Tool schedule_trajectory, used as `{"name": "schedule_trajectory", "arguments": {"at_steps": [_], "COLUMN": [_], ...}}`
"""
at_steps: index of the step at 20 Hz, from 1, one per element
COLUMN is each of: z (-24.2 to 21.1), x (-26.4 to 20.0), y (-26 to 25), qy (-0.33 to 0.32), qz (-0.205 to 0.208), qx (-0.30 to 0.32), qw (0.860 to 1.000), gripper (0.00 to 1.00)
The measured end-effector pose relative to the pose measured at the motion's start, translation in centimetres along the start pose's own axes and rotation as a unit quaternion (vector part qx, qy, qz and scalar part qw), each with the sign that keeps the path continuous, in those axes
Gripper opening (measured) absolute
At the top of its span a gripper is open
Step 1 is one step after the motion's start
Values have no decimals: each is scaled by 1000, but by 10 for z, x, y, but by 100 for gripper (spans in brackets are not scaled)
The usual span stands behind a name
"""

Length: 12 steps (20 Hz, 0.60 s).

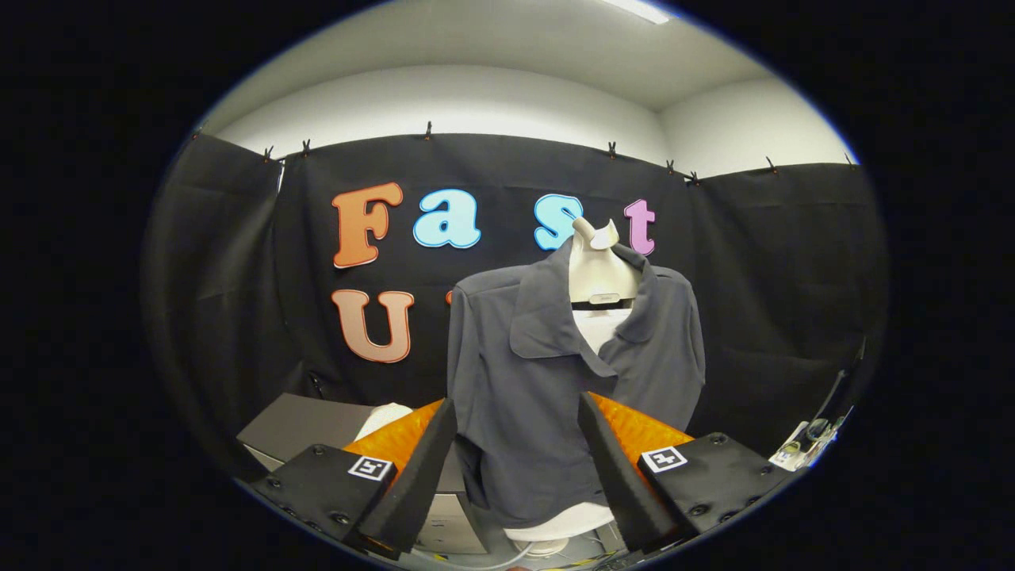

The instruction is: Iron the clothes twice with a garment steamer, once on the left side and once on the right side.

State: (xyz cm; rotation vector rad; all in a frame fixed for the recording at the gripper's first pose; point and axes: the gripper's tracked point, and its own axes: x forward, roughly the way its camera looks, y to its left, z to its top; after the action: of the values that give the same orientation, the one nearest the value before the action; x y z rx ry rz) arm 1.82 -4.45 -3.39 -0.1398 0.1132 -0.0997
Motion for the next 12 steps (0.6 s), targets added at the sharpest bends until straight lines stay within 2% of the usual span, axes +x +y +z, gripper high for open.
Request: {"name": "schedule_trajectory", "arguments": {"at_steps": [7,12], "z": [-1,-4], "x": [16,23], "y": [-3,23], "qy": [-5,1], "qz": [6,33], "qx": [27,40], "qw": [1000,999], "gripper": [99,99]}}
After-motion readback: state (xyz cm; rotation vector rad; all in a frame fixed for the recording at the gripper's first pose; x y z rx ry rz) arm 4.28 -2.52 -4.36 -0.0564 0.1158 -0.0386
